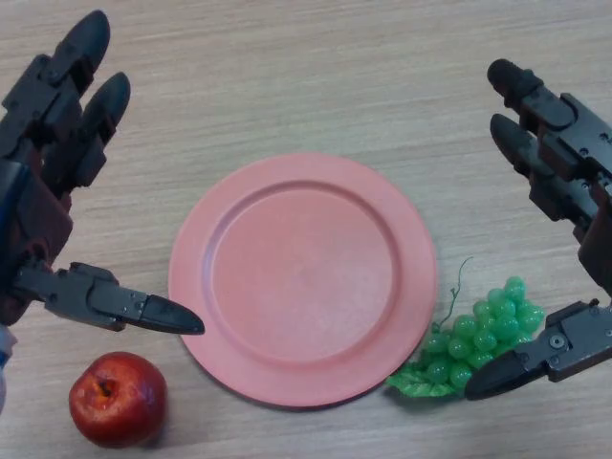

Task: Pick up the green grapes and place it on the plate

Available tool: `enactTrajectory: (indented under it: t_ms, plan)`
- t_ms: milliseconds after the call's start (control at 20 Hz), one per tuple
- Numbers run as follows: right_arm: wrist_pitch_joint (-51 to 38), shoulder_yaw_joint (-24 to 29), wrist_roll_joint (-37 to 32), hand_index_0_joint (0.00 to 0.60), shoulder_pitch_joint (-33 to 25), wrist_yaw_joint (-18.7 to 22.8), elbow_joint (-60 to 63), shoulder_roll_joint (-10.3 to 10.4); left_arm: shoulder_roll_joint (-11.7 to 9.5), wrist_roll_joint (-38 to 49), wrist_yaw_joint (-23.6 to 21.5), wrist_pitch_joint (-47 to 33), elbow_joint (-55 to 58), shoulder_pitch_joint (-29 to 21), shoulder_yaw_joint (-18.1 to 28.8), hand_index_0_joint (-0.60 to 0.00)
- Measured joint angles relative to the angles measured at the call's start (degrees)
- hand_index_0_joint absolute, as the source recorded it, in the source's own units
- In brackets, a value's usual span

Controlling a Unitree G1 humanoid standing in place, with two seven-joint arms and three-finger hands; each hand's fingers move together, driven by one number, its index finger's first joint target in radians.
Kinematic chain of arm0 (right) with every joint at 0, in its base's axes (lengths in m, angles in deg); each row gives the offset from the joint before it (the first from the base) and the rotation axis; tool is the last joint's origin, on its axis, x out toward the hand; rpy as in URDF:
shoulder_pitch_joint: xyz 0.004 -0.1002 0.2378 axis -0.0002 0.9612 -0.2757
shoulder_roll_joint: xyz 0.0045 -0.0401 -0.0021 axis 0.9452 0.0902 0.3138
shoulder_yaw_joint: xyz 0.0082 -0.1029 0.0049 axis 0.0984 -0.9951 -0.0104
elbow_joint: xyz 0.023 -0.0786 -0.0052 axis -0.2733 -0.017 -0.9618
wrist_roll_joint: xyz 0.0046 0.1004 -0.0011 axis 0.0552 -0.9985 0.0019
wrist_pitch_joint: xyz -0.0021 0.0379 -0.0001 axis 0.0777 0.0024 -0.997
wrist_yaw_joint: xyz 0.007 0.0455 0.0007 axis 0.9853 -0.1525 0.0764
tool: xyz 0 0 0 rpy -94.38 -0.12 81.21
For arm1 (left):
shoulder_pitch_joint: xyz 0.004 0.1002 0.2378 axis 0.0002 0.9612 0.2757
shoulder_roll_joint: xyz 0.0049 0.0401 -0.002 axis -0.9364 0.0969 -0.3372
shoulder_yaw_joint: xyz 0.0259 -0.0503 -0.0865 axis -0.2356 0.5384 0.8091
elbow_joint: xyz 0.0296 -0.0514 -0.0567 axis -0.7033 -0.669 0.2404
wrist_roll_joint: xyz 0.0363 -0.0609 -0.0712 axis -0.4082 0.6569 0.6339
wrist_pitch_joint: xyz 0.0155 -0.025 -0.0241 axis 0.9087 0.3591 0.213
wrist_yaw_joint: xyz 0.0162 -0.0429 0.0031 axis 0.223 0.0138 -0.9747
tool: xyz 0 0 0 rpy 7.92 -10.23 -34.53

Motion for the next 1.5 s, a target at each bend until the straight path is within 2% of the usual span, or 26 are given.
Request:
enactTrajectory:
  t_ms: [500,600,750,850,950,1100,1200,1300,1500]
  plan:
    - [-2.8,2.1,-0.1,0.000,1.0,-1.9,0.4,0.0,0.1,0.0,0.0,0.0,0.7,0.5,-0.1,0.000]
    - [-4.3,2.4,-2.5,0.000,1.5,-2.4,2.0,0.0,0.2,0.0,0.0,0.0,0.7,1.0,-0.1,0.000]
    - [-10.9,2.4,-2.2,0.000,2.7,-4.9,8.0,0.0,0.5,0.0,0.0,-0.8,-0.4,1.7,-0.1,0.000]
    - [-15.9,2.1,-1.3,0.000,3.7,-7.3,12.1,0.0,1.2,-0.9,0.0,-4.1,-3.8,2.3,-0.1,0.000]
    - [-24.9,1.9,2.3,0.000,4.5,-8.8,19.3,0.0,1.2,-1.8,0.0,-4.8,-6.4,2.6,-0.1,0.000]
    - [-33.8,1.8,5.8,0.000,3.7,-8.5,32.1,0.0,1.2,-3.3,0.0,-6.0,-6.6,2.7,-0.1,0.000]
    - [-40.0,1.7,8.2,0.000,1.2,-6.8,40.0,-0.3,1.3,-3.6,0.0,-6.0,-6.4,2.7,-0.2,0.000]
    - [-45.9,1.6,10.4,0.000,-1.4,-5.8,46.8,-2.0,1.4,-3.6,0.0,-6.0,-6.3,2.6,-0.3,0.000]
    - [-52.1,-0.3,15.7,0.000,-4.1,-4.0,59.5,-2.9,1.6,-3.6,0.0,-6.1,-6.3,2.7,-0.3,0.000]
